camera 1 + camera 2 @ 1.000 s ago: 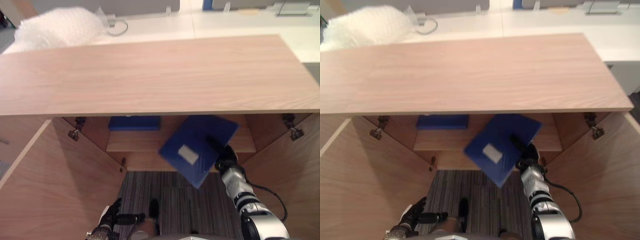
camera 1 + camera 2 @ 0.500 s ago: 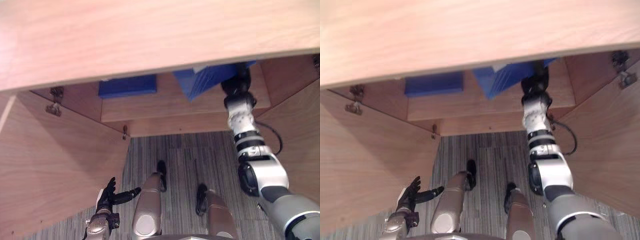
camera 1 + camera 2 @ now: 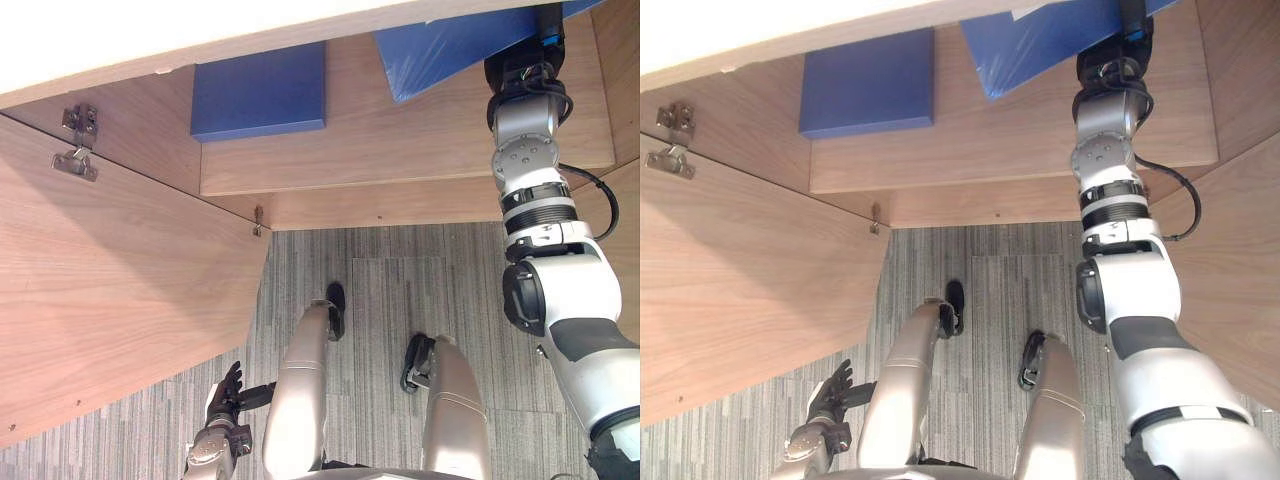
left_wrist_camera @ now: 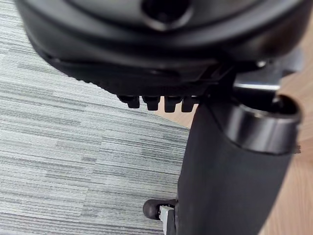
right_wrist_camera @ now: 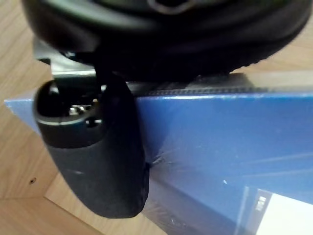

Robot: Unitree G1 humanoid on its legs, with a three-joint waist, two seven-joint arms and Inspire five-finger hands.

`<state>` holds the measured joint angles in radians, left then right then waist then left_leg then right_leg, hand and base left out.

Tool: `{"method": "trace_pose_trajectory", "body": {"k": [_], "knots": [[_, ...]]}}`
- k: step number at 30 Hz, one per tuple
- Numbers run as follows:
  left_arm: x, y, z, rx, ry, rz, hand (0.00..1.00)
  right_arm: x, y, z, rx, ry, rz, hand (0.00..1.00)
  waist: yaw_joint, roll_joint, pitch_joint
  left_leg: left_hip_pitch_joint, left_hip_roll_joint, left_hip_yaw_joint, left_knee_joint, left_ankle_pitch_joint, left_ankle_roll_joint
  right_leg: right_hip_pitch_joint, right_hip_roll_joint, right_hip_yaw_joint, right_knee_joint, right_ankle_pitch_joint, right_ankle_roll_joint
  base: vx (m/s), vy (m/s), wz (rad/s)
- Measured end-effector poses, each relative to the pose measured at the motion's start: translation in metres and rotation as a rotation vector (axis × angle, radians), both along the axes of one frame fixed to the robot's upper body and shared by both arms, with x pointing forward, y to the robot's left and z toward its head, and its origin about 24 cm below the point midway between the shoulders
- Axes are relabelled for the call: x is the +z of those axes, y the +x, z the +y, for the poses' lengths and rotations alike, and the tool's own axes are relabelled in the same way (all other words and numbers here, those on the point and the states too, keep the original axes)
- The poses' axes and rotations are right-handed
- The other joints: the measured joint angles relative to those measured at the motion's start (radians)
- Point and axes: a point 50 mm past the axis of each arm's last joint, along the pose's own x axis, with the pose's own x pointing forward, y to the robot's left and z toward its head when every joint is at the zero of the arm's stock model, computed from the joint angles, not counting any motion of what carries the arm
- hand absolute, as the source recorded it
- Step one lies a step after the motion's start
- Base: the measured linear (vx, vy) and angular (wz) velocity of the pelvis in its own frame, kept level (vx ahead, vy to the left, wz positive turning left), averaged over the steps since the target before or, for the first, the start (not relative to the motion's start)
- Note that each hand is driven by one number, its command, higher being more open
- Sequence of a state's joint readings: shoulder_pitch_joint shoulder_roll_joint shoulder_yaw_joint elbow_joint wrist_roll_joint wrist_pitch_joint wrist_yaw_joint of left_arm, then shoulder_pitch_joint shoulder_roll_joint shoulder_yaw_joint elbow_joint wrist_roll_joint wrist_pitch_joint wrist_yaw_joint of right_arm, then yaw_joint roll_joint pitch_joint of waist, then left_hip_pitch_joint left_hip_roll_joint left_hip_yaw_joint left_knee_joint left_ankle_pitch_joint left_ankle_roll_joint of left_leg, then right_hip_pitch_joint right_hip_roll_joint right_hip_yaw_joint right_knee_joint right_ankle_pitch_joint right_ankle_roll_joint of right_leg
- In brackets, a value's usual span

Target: Walk over to the cabinet, pick up the folder, carry it to the office cabinet, place the folder inside the office cabinet, then close the office cabinet door

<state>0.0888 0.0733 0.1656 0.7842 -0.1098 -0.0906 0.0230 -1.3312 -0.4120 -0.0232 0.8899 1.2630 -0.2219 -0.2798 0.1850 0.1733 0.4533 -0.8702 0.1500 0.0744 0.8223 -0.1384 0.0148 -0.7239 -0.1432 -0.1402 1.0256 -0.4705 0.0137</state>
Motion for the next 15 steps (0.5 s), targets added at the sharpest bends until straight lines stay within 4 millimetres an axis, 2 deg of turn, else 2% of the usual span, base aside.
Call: {"method": "trace_pose_trajectory", "body": {"k": [4, 9, 14, 15], "knots": [[-0.001, -0.001, -0.001, 0.024, -0.001, 0.01, 1.0, 0.003, 0.001, 0.0, -0.03, 0.016, 0.035, 0.0, 0.002, 0.001, 0.0, -0.023, -0.007, 0.0, -0.003, 0.003, 0.004, -0.022, -0.007, -0.002, 0.001, 0.0, 0.0, 0.0, 0.013, 0.05], [0.003, 0.003, 0.001, 0.074, 0.002, -0.012, 1.0, 0.01, 0.001, -0.005, -0.062, 0.179, 0.069, 0.0, 0.006, 0.012, 0.003, -0.04, -0.026, -0.002, -0.019, 0.015, 0.009, -0.041, -0.027, -0.011, 0.003, 0.0, 0.0, -0.01, 0.009, 0.1], [0.002, 0.001, 0.003, 0.11, 0.011, -0.005, 1.0, 0.009, 0.0, -0.01, -0.093, 0.241, 0.103, 0.0, 0.012, 0.021, 0.005, -0.042, -0.041, -0.002, -0.026, 0.017, 0.013, -0.04, -0.04, -0.014, 0.002, -0.003, 0.005, -0.01, 0.015, 0.08], [0.002, 0.001, 0.002, 0.112, 0.01, -0.002, 1.0, 0.008, 0.0, -0.011, -0.099, 0.252, 0.116, 1.0, 0.015, 0.021, 0.005, -0.042, -0.043, -0.003, -0.027, 0.017, 0.013, -0.04, -0.042, -0.015, 0.001, -0.003, 0.006, 0.0, 0.017, 0.06]]}}
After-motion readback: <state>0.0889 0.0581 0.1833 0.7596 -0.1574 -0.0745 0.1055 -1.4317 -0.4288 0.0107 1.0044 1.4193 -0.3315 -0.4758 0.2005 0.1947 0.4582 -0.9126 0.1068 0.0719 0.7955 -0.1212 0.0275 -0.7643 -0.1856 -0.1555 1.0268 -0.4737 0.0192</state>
